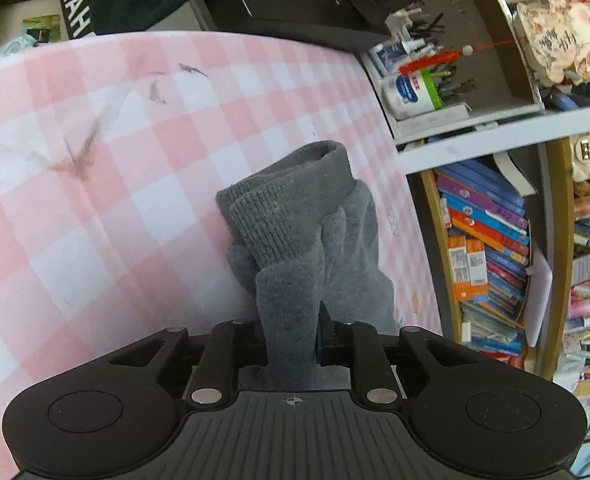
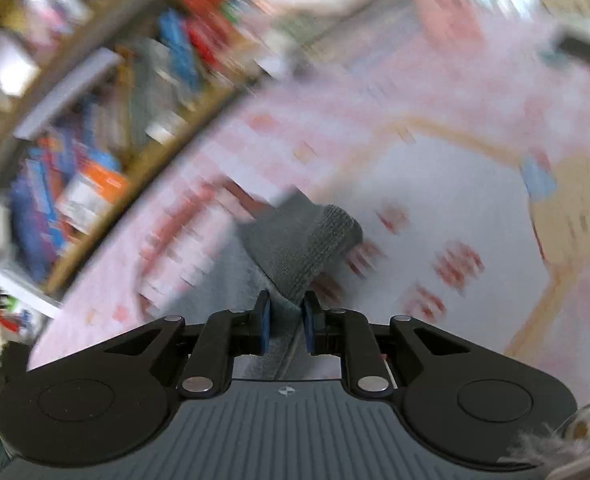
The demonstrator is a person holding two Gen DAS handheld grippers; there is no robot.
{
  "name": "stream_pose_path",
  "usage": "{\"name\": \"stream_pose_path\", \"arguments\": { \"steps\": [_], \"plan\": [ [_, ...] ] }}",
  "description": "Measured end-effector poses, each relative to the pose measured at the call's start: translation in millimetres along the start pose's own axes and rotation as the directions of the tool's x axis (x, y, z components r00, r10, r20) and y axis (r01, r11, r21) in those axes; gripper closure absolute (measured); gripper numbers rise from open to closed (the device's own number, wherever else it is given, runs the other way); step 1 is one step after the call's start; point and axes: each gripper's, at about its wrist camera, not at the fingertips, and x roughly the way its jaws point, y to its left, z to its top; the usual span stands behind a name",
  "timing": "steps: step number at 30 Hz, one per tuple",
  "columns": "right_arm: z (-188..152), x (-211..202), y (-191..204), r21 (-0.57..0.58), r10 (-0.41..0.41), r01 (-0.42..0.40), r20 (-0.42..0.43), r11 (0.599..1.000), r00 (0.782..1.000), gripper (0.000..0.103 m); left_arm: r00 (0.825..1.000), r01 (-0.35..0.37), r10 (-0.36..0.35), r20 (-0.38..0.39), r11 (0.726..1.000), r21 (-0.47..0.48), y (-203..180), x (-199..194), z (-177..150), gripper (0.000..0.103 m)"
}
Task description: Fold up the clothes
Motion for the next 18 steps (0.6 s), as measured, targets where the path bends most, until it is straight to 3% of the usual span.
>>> {"name": "stream_pose_path", "arguments": {
  "steps": [3, 5, 7, 15, 18],
  "plan": [
    [1.5, -8.2, 3.2, 0.025, 0.050, -0.052, 0.044, 0.998, 0.998, 0.088, 1.000, 0.005, -0.005, 0.001, 1.000, -0.003, -0.1, -0.6, 0.0, 0.084],
    [-2.1, 6.5, -9.4, 0.075, -0.025, 0.026, -0.019, 0.997, 1.000, 0.088, 1.000, 0.017, -0.017, -0.002, 1.000, -0.019, 2.7, -0.9, 0.6, 0.084],
    [-9.0, 24.2, -27.1, 0.127, -0.129, 0.144, -0.119, 0.981, 0.984, 0.088, 1.000, 0.025, -0.025, -0.007, 0.999, -0.027, 4.3, -1.0, 1.4, 0.084],
    [-14.4, 29.1, -24.7, 0.095, -0.161, 0.173, -0.121, 0.980, 0.980, 0.086, 0.999, 0.043, -0.043, -0.005, 0.998, -0.039, 5.4, -0.3, 1.2, 0.083],
    [-17.1, 27.0, -19.5, 0.080, -0.179, 0.189, -0.118, 0.979, 0.977, 0.081, 0.998, 0.056, -0.056, -0.002, 0.997, -0.048, 8.4, -1.7, 0.7, 0.082]
  ]
}}
